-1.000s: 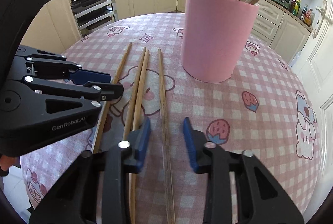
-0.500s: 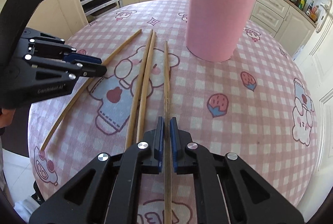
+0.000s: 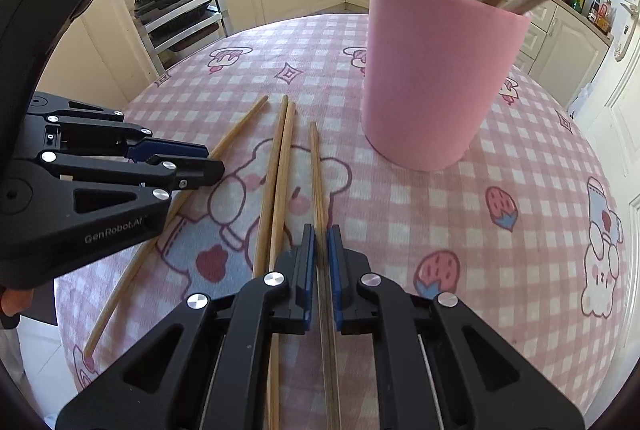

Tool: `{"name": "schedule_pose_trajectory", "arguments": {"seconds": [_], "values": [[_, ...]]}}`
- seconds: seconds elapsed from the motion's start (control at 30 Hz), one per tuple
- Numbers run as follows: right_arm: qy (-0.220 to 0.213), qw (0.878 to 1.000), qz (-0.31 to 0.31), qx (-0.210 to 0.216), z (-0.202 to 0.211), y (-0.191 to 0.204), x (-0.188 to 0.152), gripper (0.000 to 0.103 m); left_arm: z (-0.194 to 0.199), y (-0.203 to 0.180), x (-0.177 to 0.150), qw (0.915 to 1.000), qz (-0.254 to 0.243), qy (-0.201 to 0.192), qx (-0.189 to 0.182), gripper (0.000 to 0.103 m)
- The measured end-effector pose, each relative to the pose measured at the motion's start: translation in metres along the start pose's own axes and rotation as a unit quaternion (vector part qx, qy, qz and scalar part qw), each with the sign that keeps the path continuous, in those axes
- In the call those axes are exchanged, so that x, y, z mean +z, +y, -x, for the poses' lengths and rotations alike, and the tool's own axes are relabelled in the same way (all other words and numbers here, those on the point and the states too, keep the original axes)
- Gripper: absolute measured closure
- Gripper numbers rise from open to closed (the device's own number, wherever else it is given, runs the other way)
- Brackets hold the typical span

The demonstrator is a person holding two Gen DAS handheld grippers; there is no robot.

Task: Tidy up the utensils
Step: 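Close the left tool on a chopstick while the right tool grasps another, then raise both chopsticks upright and lower them into the pink cup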

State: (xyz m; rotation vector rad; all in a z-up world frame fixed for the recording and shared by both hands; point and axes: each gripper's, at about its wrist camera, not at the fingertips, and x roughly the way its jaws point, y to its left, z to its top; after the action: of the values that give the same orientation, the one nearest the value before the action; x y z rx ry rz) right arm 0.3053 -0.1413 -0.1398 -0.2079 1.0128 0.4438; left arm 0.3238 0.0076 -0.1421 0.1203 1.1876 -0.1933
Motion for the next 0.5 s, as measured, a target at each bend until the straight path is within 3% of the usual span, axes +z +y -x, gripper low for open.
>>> {"name": "schedule_pose_trajectory", "arguments": {"seconds": [0.27, 0.33, 0.5], "values": [[-0.002, 1.000, -0.002, 0.000, -0.008, -0.001, 0.011, 0.097, -0.005, 0.001, 0.009, 0.9999, 0.016, -0.005, 0.000, 0.089], [-0.006, 1.000, -0.002, -0.002, -0.008, 0.000, 0.011, 0.097, -0.007, 0.001, 0.011, 0.9998, 0.016, -0.009, 0.005, 0.096], [-0.022, 1.000, -0.007, 0.002, 0.005, 0.002, 0.007, 0.098, 0.012, 0.001, 0.005, 0.9988, 0.024, -0.042, -0.006, 0.097]]}}
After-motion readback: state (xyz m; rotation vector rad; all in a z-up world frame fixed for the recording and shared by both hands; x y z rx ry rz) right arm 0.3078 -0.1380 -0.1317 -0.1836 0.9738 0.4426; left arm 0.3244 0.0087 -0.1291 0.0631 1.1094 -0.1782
